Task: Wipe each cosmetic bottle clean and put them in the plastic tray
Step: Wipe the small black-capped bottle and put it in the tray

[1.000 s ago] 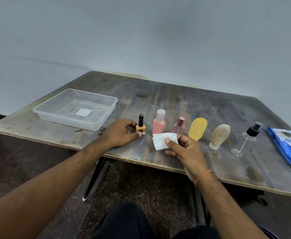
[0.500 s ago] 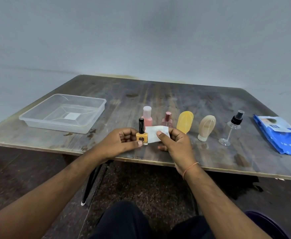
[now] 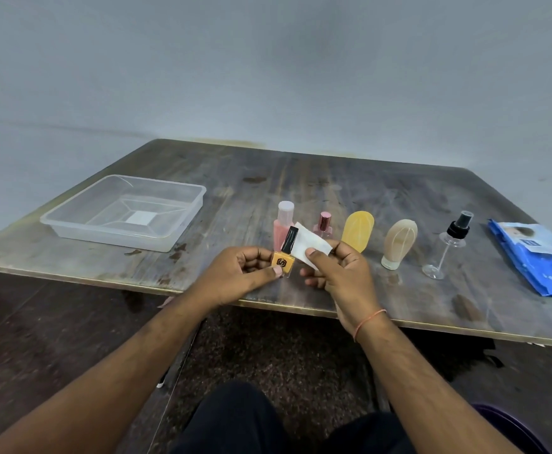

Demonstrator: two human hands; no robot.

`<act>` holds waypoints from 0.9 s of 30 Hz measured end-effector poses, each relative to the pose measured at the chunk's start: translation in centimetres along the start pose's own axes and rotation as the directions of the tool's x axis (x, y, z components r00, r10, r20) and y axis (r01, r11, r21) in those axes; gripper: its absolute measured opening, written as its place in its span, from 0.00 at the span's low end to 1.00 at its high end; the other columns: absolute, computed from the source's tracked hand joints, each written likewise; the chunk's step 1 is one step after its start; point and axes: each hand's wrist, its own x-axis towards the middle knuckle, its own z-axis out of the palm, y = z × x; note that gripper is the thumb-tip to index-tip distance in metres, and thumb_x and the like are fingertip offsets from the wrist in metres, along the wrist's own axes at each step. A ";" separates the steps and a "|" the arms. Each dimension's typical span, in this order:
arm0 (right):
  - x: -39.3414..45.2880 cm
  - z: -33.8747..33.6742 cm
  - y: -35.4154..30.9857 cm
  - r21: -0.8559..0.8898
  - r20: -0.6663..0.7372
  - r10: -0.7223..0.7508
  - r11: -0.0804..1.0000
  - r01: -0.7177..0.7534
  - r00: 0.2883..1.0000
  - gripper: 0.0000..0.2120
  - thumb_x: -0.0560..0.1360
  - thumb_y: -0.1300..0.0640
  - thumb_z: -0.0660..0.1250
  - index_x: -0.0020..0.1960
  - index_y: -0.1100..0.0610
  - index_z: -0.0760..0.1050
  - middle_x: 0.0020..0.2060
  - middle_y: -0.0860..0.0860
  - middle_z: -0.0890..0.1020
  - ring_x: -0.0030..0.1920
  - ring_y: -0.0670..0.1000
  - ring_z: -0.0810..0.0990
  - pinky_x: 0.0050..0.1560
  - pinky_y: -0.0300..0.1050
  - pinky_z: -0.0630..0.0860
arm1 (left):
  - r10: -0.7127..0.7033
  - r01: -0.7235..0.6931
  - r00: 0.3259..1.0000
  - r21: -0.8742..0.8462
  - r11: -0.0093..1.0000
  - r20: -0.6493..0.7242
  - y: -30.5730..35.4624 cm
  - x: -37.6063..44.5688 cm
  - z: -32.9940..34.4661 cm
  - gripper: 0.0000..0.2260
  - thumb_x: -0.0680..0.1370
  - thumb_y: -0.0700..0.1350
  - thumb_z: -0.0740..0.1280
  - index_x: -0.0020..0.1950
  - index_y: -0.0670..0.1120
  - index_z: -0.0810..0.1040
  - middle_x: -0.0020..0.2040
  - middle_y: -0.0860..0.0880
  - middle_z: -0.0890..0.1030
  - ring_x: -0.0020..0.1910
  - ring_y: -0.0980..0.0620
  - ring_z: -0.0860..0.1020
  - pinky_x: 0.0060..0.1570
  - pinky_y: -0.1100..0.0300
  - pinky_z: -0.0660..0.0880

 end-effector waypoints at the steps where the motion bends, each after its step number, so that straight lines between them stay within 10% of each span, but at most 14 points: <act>1: 0.0 0.0 0.0 -0.001 0.009 0.003 1.000 -0.003 1.000 0.04 0.81 0.63 0.73 0.56 0.58 0.82 0.43 0.54 0.89 0.38 0.53 0.85 0.38 0.45 0.82 | 0.002 -0.002 1.000 0.005 1.000 -0.004 -0.1 0.0 0.0 0.09 0.80 0.43 0.77 0.60 0.50 0.88 0.51 0.50 0.90 0.51 0.54 0.86 0.55 0.65 0.80; 10: -0.1 -0.6 -1.0 0.139 0.171 0.098 0.983 -0.122 0.980 0.11 0.84 0.55 0.67 0.56 0.60 0.84 0.46 0.56 0.86 0.44 0.51 0.85 0.42 0.48 0.82 | 0.023 -0.022 1.000 0.061 0.998 -0.011 -0.2 -0.1 0.0 0.12 0.81 0.44 0.77 0.64 0.52 0.88 0.54 0.53 0.90 0.57 0.41 0.87 0.63 0.48 0.82; 18: 0.2 -0.2 -0.6 0.032 0.162 0.066 0.997 -0.072 0.985 0.10 0.78 0.62 0.75 0.59 0.56 0.84 0.45 0.52 0.89 0.40 0.47 0.83 0.42 0.45 0.82 | 0.086 -0.086 0.996 0.084 0.993 0.001 -0.2 -0.1 -0.1 0.13 0.81 0.42 0.76 0.65 0.52 0.87 0.57 0.59 0.89 0.61 0.53 0.87 0.66 0.57 0.81; 27: 0.1 0.2 -0.3 -0.093 0.129 0.034 0.995 -0.022 0.991 0.09 0.77 0.58 0.78 0.58 0.56 0.88 0.45 0.50 0.90 0.43 0.43 0.86 0.43 0.46 0.85 | 0.096 -0.098 0.995 0.135 0.986 0.026 -0.6 -0.1 -0.3 0.14 0.82 0.46 0.76 0.67 0.52 0.87 0.59 0.58 0.89 0.62 0.53 0.87 0.69 0.45 0.80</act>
